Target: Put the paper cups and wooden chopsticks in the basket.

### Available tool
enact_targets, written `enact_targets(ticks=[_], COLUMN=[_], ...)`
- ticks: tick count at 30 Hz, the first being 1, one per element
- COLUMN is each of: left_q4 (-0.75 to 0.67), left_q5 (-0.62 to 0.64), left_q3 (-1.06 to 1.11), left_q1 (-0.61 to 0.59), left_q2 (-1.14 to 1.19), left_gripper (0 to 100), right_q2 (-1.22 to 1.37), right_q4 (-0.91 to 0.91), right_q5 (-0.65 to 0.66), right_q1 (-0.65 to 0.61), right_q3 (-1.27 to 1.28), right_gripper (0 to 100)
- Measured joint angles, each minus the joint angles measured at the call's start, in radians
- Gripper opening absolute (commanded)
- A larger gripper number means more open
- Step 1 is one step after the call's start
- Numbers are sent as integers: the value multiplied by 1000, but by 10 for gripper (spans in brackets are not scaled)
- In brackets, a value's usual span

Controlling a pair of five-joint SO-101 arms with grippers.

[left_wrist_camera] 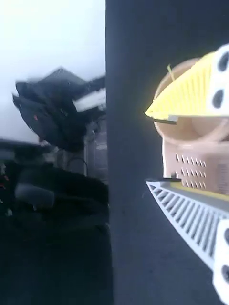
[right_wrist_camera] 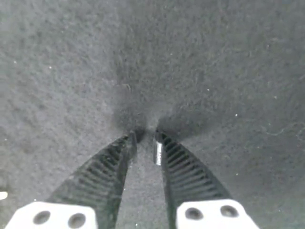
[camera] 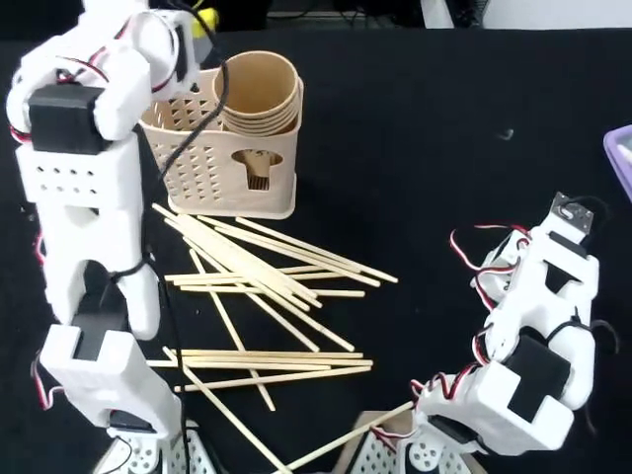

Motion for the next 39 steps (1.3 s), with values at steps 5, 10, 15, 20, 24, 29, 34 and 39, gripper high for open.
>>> enact_targets(ticks=[5,10,15,20,24,29,34,39], left_q4=[104,249,264,264,192,-132,-601,-790], left_q5=[3,3,3,5,5,3,2,-12], left_q3=[-23,-48,132,450,747,1280,1838,2038], left_q1=[-106,-241,-400,-471,-479,-511,-535,-542], left_q2=[0,0,0,-107,-290,-473,-511,-516], left_gripper=[213,213,213,213,213,213,213,213], right_q2=[0,0,-18,-184,-405,-690,-907,-1016], right_q4=[0,0,0,26,106,282,348,512], right_q5=[0,0,25,92,207,450,649,815], right_q1=[0,-21,-58,-166,-269,-427,-571,-721], right_q3=[0,0,15,112,166,178,249,250], right_gripper=[74,75,75,78,79,78,80,153])
